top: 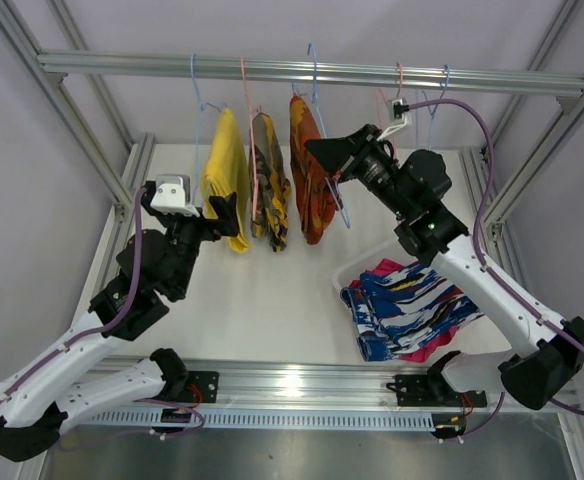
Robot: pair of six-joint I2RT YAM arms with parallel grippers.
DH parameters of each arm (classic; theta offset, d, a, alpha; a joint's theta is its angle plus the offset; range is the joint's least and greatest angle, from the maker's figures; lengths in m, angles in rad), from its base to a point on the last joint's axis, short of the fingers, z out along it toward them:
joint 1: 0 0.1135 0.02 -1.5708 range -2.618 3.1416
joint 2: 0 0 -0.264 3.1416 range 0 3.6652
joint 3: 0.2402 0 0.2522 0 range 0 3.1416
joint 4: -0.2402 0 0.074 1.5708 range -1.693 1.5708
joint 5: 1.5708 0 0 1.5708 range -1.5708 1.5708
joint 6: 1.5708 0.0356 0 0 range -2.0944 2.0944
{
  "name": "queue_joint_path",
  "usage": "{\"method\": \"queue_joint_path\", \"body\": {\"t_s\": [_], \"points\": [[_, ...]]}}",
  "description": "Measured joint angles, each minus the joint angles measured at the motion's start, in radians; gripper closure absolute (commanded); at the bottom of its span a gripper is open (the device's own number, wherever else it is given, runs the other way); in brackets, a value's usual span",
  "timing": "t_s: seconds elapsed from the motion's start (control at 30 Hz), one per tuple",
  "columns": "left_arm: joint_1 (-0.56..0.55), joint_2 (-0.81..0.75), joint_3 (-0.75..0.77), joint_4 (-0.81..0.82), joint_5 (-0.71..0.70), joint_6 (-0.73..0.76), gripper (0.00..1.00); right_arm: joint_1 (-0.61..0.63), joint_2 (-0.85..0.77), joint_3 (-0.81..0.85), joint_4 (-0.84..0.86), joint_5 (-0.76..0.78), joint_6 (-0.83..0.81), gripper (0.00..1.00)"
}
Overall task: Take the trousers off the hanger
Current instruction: Pick up the hanger from the clothesline.
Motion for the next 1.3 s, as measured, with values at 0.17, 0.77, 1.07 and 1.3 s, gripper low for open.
{"method": "queue_joint_path", "body": {"t_s": [0.17, 0.77, 1.07, 1.3], "points": [[0.0, 0.0, 0.0, -0.002, 0.01, -0.006, 0.01, 0.067, -0.078, -0.054, -0.022, 0.078, -0.062, 1.0], [-0.114, -0.002, 0.0, 0.022, -0.027, 0.049, 0.01, 0.562, -0.057, -0.016, -0.066, 0.734, -0.552, 1.0], [-0.116, -0.021, 0.0, 0.034, -0.041, 0.066, 0.01, 0.697, 0.044, 0.134, -0.033, 1.019, -0.785, 1.0], [-0.117, -0.024, 0.0, 0.034, -0.044, 0.067, 0.0, 0.717, 0.047, 0.17, 0.027, 1.136, -0.846, 1.0]]}}
